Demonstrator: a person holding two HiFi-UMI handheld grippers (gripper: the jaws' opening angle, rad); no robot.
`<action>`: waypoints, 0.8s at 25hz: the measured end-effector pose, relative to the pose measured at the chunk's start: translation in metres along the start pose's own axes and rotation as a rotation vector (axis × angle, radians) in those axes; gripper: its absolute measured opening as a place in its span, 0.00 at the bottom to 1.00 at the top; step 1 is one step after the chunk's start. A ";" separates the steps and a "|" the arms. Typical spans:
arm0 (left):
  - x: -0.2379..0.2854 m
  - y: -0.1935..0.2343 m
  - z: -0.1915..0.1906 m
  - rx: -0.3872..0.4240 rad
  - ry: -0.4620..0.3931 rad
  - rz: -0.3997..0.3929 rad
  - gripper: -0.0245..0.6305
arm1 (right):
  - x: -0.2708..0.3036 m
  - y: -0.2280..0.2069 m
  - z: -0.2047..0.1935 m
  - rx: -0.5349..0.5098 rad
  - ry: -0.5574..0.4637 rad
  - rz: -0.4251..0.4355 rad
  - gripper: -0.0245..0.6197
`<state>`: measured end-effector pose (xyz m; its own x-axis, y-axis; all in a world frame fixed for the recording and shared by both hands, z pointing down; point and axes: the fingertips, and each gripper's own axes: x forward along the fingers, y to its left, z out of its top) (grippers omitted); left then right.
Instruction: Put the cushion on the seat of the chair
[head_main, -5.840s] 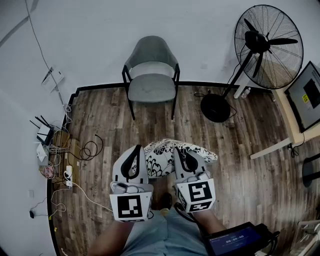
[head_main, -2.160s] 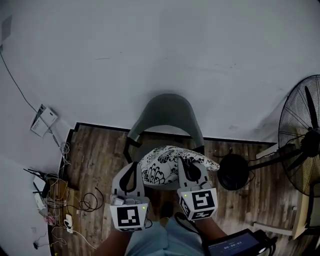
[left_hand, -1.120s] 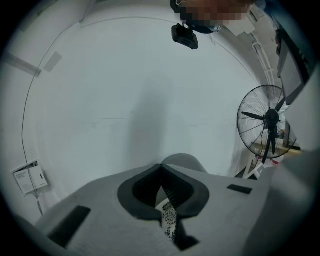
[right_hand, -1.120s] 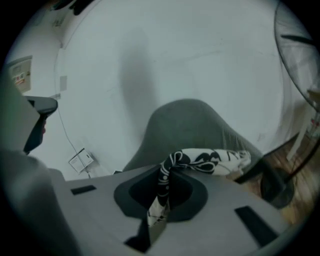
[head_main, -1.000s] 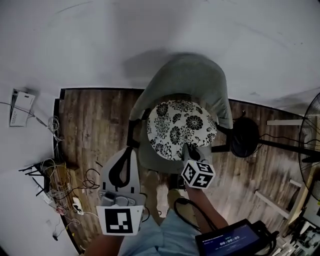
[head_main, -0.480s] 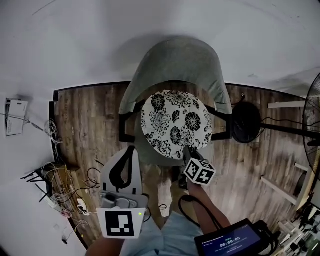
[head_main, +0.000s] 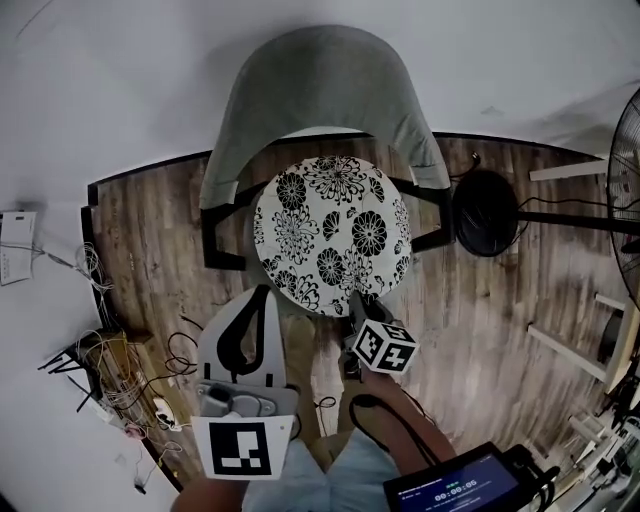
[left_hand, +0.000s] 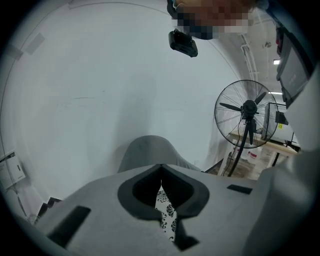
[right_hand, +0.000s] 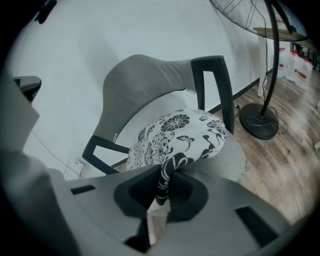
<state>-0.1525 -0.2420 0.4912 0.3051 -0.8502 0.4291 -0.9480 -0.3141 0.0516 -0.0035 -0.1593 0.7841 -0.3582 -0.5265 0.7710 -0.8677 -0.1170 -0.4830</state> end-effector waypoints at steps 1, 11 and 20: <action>0.000 -0.004 -0.001 0.000 -0.002 -0.003 0.05 | -0.001 -0.001 -0.002 0.004 -0.003 0.004 0.07; 0.003 -0.030 -0.016 0.005 0.023 -0.030 0.05 | -0.003 -0.016 -0.020 0.009 0.003 0.011 0.08; 0.015 -0.029 -0.022 0.015 0.047 -0.045 0.05 | 0.005 -0.028 -0.036 0.037 0.039 -0.015 0.10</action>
<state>-0.1224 -0.2364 0.5158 0.3429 -0.8144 0.4682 -0.9316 -0.3587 0.0583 0.0064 -0.1287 0.8162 -0.3594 -0.4912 0.7935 -0.8600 -0.1558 -0.4860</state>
